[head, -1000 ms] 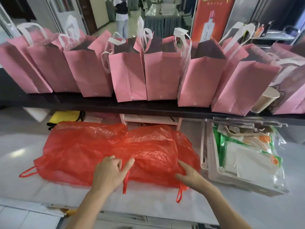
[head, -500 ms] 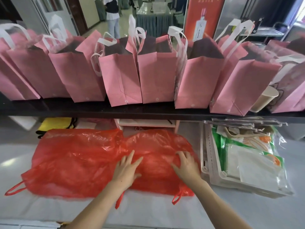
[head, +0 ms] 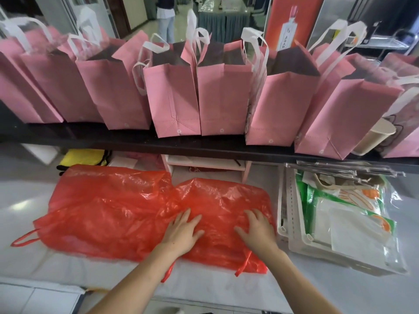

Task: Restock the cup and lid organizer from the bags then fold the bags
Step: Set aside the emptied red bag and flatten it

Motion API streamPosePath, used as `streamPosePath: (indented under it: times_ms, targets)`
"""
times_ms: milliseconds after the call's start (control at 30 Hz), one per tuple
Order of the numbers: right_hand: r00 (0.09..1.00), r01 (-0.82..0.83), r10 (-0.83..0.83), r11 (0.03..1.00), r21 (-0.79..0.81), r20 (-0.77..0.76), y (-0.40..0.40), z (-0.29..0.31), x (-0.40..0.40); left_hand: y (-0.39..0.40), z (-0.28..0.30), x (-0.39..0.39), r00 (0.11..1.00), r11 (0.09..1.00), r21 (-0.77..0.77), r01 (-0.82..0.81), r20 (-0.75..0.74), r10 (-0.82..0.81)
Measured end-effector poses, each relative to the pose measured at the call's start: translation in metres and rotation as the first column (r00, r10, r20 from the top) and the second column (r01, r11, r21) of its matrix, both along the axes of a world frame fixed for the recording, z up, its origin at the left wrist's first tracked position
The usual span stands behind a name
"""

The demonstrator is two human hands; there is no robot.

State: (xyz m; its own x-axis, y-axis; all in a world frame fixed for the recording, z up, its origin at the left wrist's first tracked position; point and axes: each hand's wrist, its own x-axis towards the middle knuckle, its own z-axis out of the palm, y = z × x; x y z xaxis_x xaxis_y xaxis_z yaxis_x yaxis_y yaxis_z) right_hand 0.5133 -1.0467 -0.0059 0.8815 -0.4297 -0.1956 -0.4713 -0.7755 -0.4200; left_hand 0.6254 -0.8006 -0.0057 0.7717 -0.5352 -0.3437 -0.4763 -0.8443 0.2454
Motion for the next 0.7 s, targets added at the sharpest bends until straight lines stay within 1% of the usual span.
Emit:
streamPosePath:
  times_ms: [100,200,267,333,433,500,600,700]
  targets:
    - [0.968,-0.032,0.030,0.999,0.003,0.251,0.009,0.014,0.002,-0.003,0.015,-0.010,0.990,0.972,-0.189,-0.138,0.010,0.143]
    - [0.916,-0.105,0.067,0.992,0.076,0.396,0.029,0.032,0.006,-0.002,0.031,-0.025,0.951,0.866,-0.414,-0.282,0.002,0.310]
    - [0.885,-0.169,0.083,0.974,0.150,0.457,0.045,0.042,0.010,0.005,0.045,-0.037,0.915,0.787,-0.510,-0.346,0.001,0.403]
    - [0.870,-0.237,0.111,0.949,0.208,0.481,0.063,0.046,0.012,0.020,0.056,-0.050,0.882,0.738,-0.547,-0.395,0.000,0.472]
    - [0.847,-0.336,0.184,0.912,0.235,0.498,0.095,0.051,0.012,0.048,0.063,-0.068,0.838,0.688,-0.577,-0.440,0.010,0.545]
    - [0.841,-0.384,0.218,0.885,0.263,0.496,0.121,0.052,0.008,0.071,0.066,-0.084,0.800,0.643,-0.589,-0.489,-0.009,0.600]
    - [0.855,-0.413,0.220,0.837,0.360,0.470,0.161,0.059,-0.002,0.105,0.073,-0.114,0.747,0.571,-0.617,-0.542,-0.042,0.663]
    - [0.897,-0.388,0.196,0.778,0.495,0.396,0.205,0.070,-0.015,0.142,0.074,-0.145,0.700,0.502,-0.631,-0.592,-0.094,0.708]
